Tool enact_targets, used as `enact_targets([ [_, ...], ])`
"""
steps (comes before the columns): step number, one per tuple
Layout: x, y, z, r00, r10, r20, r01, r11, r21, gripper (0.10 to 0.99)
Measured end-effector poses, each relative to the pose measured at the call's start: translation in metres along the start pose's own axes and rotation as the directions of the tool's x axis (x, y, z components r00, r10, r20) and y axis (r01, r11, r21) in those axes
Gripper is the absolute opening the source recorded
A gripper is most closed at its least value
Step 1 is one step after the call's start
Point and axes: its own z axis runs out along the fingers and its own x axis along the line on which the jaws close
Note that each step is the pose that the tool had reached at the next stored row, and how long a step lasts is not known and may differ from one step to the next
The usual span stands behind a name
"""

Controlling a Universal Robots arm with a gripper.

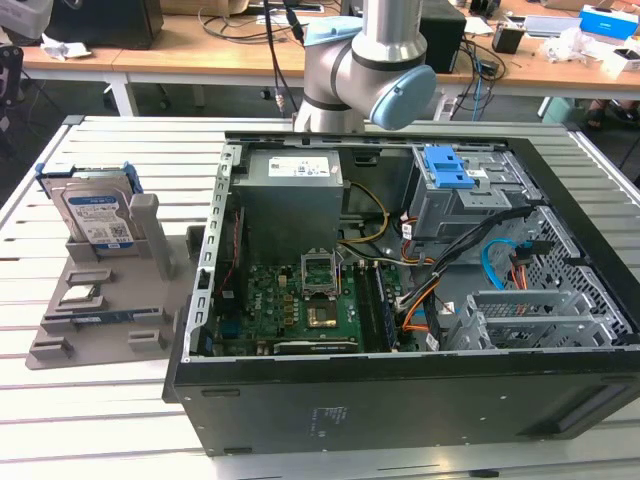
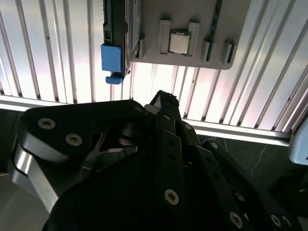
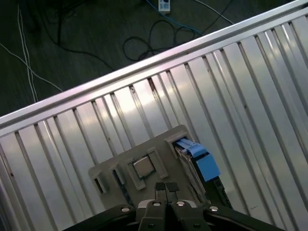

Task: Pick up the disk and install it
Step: 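Pick up the disk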

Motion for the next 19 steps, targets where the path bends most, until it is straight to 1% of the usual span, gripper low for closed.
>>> enact_targets([
  [4,0.0,0.0001,0.0,0.9994,-0.035,-0.0016,0.035,0.9994,-0.001,0.106],
  [5,0.0,0.0,0.0,0.9987,-0.05,-0.0023,0.05,0.9987,-0.001,0.106],
  [9,0.0,0.0,0.0,0.9966,-0.082,-0.0037,0.082,0.9966,-0.002,0.106],
  [14,0.0,0.0,0.0,0.9908,-0.135,-0.0059,0.135,0.9908,-0.004,0.106],
  [16,0.0,0.0,0.0,0.9866,-0.163,-0.0071,0.163,0.9866,-0.004,0.106],
  [19,0.0,0.0,0.0,0.9819,-0.189,-0.0082,0.189,0.9819,-0.005,0.106],
])
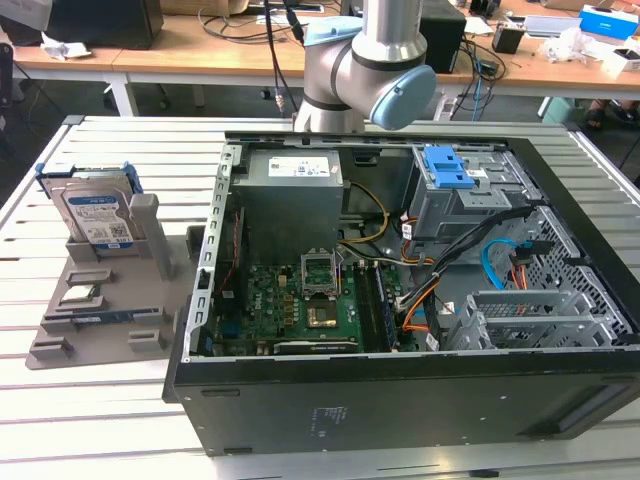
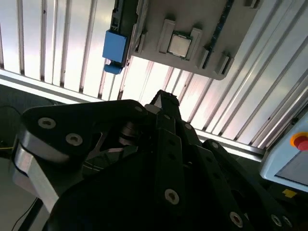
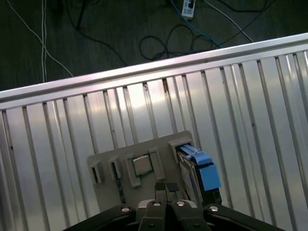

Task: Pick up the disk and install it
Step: 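Pick up the disk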

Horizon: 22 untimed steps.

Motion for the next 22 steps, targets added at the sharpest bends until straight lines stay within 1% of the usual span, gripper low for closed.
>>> enact_targets([
  [9,0.0,0.0,0.0,0.9975,-0.07,-0.0031,0.07,0.9975,-0.002,0.106],
  [13,0.0,0.0,0.0,0.9913,-0.132,-0.0057,0.132,0.9913,-0.003,0.106],
  [17,0.0,0.0,0.0,0.9863,-0.165,-0.007,0.165,0.9864,-0.004,0.106],
  [21,0.0,0.0,0.0,0.9785,-0.206,-0.0087,0.206,0.9785,-0.006,0.106],
  [22,0.0,0.0,0.0,0.9756,-0.219,-0.0093,0.219,0.9756,-0.006,0.106],
])
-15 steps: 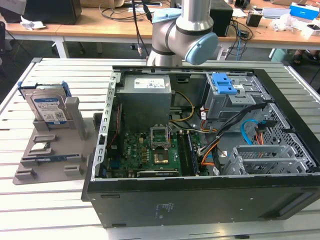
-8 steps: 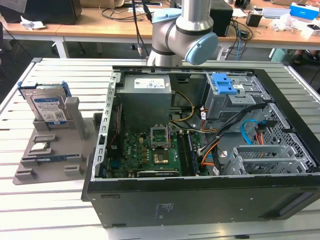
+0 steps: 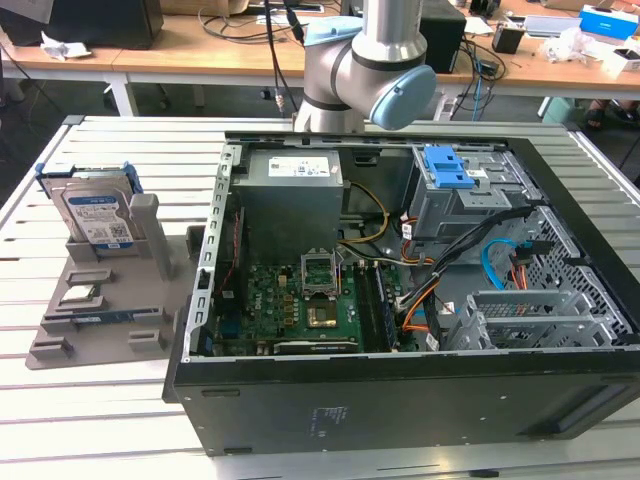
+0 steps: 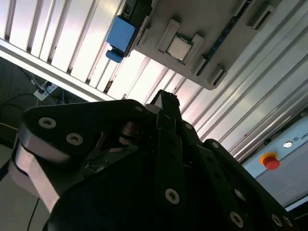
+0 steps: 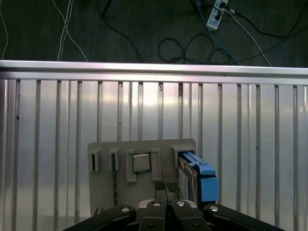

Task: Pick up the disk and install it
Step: 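Pick up the disk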

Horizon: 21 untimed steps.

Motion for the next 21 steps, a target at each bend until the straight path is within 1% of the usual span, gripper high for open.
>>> enact_targets([
  [1,0.0,0.0,0.0,0.9999,-0.017,-0.0008,0.017,0.9999,0.0,0.106],
  [2,0.0,0.0,0.0,0.9989,-0.046,-0.002,0.046,0.9989,-0.001,0.106],
  [8,0.0,0.0,0.0,0.9953,-0.097,-0.0043,0.097,0.9953,-0.003,0.106],
  [11,0.0,0.0,0.0,0.9921,-0.125,-0.0054,0.125,0.9921,-0.003,0.106],
  [16,0.0,0.0,0.0,0.9918,-0.127,-0.0057,0.127,0.9919,-0.003,0.106],
  [19,0.0,0.0,0.0,0.9963,-0.085,-0.0071,0.085,0.9963,-0.003,0.106],
  [21,0.0,0.0,0.0,0.9989,-0.047,-0.007,0.047,0.9989,-0.002,0.106],
])
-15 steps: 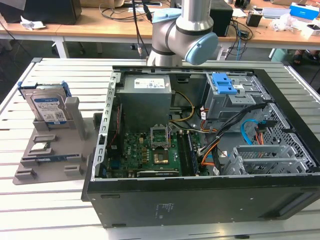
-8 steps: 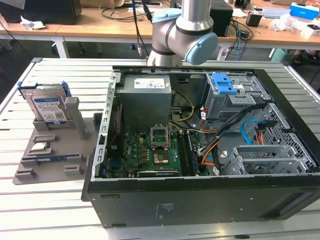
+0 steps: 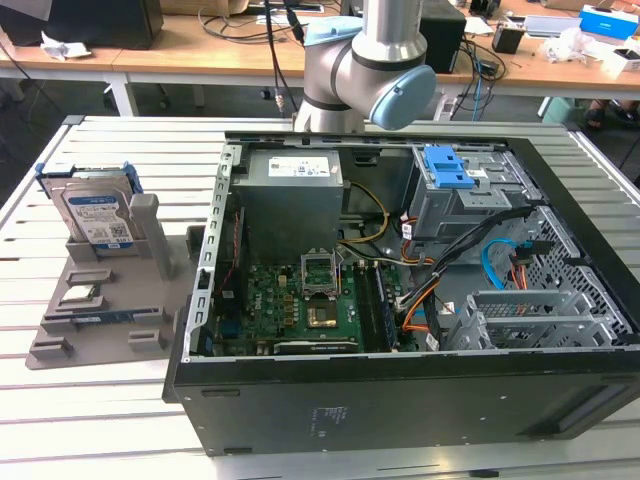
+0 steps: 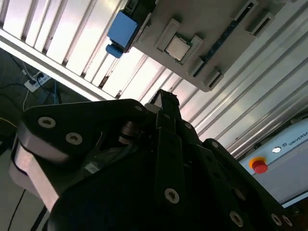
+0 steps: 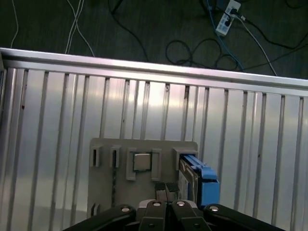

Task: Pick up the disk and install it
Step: 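Pick up the disk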

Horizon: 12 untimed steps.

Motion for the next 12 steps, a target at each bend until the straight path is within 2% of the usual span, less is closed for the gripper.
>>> enact_targets([
  [5,0.0,0.0,0.0008,0.9958,0.091,0.0039,-0.091,0.9958,0.001,0.106],
  [6,0.0,0.0,0.0017,0.9914,0.131,0.0058,-0.131,0.9914,0.002,0.106],
  [7,0.0001,-0.0001,0.002,0.989,0.148,0.0064,-0.148,0.989,0.002,0.106],
  [12,0.0001,-0.0001,0.0022,0.9888,0.149,0.0064,-0.149,0.9888,0.002,0.106],
])
